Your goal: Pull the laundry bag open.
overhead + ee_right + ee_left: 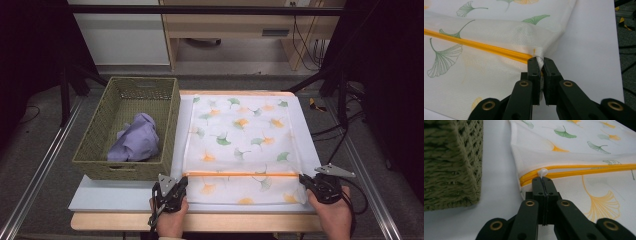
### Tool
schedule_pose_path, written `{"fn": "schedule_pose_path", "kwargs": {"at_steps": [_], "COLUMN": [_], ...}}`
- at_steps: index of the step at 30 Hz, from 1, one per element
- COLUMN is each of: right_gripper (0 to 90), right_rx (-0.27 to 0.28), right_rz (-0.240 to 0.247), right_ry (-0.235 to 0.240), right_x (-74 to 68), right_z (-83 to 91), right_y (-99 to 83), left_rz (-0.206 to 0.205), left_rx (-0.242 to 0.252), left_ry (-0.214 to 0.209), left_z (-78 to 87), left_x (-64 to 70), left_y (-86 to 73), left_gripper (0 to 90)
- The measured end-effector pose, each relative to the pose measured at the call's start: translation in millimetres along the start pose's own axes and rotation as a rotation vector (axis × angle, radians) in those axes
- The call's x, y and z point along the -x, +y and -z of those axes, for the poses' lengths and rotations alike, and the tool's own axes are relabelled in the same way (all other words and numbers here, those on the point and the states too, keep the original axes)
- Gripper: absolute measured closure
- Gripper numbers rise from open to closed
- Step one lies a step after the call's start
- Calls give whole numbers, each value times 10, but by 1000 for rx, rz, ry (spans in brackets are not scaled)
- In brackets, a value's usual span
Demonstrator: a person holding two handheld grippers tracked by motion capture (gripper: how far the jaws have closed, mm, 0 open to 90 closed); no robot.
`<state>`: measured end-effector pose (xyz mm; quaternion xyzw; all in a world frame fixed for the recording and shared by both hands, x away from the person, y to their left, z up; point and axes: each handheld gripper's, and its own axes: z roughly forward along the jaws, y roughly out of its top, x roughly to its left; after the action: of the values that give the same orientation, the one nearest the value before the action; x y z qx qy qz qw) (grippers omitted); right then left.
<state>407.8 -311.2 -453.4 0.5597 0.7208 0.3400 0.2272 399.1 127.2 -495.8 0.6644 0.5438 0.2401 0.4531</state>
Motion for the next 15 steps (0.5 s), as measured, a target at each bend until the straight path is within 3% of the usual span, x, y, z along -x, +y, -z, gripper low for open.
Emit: {"fn": "schedule_pose_path", "kwargs": {"at_steps": [15], "right_gripper": [855], "right_rx": [-26], "right_rz": [-45], "right_ry": [-6], "right_x": [141], "right_z": [-49], "right_y": [-30], "left_rz": [-32], "left_rx": [-28], "left_ry": [-18], "left_z": [-57], "left_x": [124], "left_y": [-13], "left_gripper": [900]}}
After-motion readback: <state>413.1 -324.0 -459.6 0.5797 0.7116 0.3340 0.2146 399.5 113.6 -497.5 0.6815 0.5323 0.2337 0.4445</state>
